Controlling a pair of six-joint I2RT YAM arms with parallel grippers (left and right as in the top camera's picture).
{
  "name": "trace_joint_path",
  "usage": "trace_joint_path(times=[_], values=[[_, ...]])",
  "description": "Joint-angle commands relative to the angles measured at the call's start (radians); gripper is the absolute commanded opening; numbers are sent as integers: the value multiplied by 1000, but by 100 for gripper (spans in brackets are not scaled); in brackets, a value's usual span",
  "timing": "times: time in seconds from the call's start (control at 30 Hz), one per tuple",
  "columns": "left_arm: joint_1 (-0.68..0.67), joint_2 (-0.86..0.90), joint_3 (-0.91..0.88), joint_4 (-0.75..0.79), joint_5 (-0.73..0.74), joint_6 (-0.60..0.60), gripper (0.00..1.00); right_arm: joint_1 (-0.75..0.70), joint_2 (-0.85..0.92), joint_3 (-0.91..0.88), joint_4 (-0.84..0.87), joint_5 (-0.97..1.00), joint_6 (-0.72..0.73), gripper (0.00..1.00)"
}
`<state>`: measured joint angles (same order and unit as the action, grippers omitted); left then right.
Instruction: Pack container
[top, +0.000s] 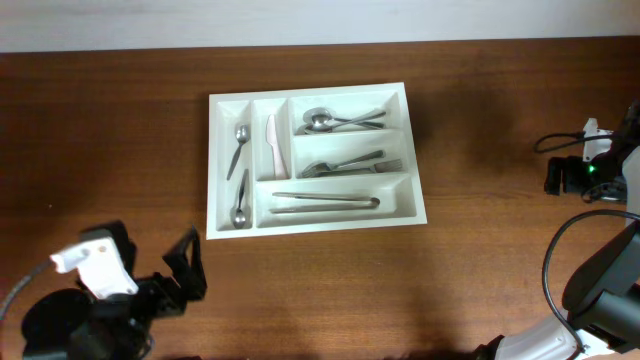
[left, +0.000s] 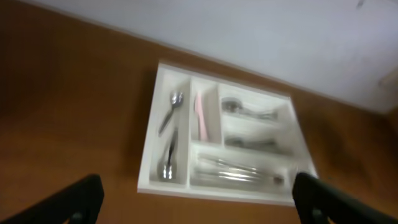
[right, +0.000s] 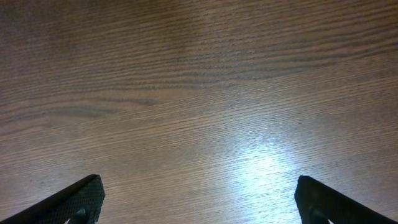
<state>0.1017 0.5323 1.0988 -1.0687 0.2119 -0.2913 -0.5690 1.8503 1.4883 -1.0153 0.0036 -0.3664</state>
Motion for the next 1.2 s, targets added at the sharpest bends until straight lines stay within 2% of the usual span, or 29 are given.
trace_joint_path(times=[0.0,0.2,0.53,0.67,0.8,1.0,1.07,1.17], values=[[6,-6,10,-52,33,16,99,-1,-11,1,3,8,8,99],[6,-6,10,-75,59,-37,99,-1,-11,1,3,8,8,99],[6,-6,10,-78,58,-36,99,-1,-11,1,3,8,8,99],[6,-6,10,-132,53,-26,99,-1,-11,1,3,8,8,99],[6,-6,2,-143,57,115,99,-1,-11,1,3,8,8,99],[6,-6,-1,-119,207,479,99,-1,-11,1,3,8,8,99],[5,-6,-7,-92,227,535,99,-1,-11,1,3,8,8,99],[-4,-16,-39,-25,226,548,99,-1,-11,1,3,8,8,99]])
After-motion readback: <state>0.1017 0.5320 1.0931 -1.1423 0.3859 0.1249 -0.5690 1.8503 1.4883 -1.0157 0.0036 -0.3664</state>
